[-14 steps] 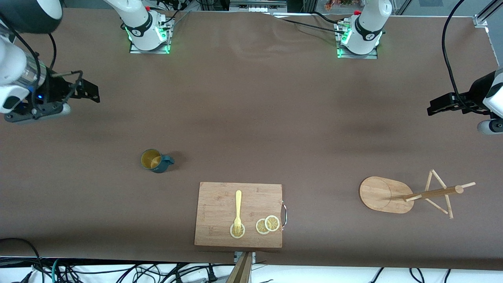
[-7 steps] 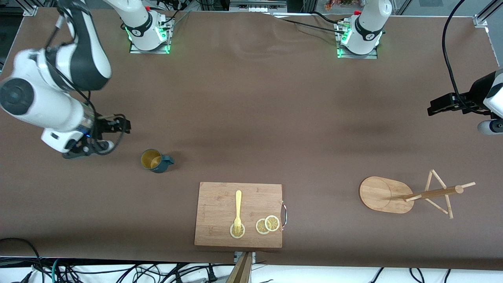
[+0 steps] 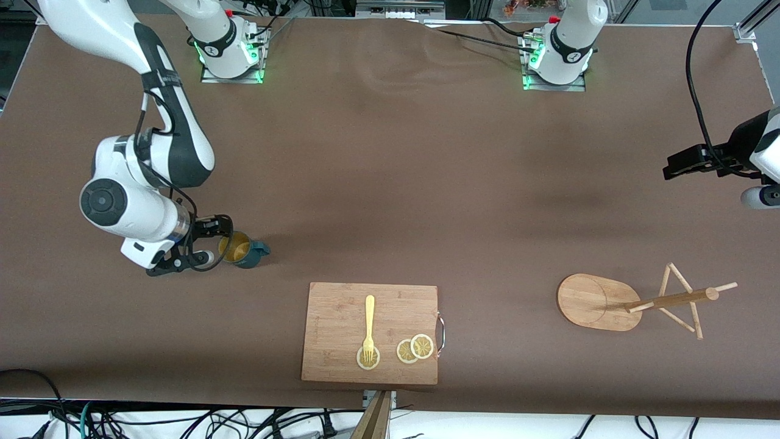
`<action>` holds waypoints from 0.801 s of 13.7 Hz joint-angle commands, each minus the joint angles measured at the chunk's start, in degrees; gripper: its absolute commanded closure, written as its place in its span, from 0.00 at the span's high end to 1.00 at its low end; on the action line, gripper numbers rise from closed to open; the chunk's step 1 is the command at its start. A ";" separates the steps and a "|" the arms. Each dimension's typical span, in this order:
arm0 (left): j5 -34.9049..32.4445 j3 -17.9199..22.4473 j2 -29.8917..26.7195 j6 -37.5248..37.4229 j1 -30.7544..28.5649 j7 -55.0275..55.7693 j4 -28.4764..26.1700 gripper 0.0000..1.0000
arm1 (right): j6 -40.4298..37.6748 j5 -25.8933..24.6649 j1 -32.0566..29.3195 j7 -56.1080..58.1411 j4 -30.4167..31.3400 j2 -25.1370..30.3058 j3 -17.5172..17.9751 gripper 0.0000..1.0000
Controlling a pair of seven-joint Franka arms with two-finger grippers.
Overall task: Pass cup and hang on rack
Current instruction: 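Reach the right gripper down to the teal mug and grasp it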
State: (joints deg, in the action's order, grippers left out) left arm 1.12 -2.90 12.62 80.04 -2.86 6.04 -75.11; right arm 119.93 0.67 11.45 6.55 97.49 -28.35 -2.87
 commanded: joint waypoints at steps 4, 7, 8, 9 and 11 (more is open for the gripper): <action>1.43 0.17 0.74 -0.41 -0.21 -0.77 1.72 1.00 | 5.31 0.30 -0.29 -0.39 -0.28 -3.46 0.06 0.98; 1.43 0.17 0.74 -0.41 -0.21 -0.77 1.72 1.00 | 8.03 0.39 -0.12 -0.57 -0.28 -5.31 0.06 0.93; 1.43 0.17 0.74 -0.41 -0.21 -0.77 1.72 1.00 | 8.74 0.56 -0.12 -0.66 -0.28 -5.84 0.06 0.87; 1.43 0.17 0.74 -0.41 -0.21 -0.77 1.72 1.00 | 9.27 0.74 -0.12 -0.66 -0.28 -6.37 0.14 0.81; 1.43 0.17 0.74 -0.41 -0.21 -0.77 1.72 1.00 | 9.80 1.17 -0.12 -0.74 -0.28 -6.81 0.14 0.59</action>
State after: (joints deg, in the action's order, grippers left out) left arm 1.12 -2.89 12.62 80.04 -2.86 6.04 -75.10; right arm 128.92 0.87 11.42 6.47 97.47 -34.72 -2.92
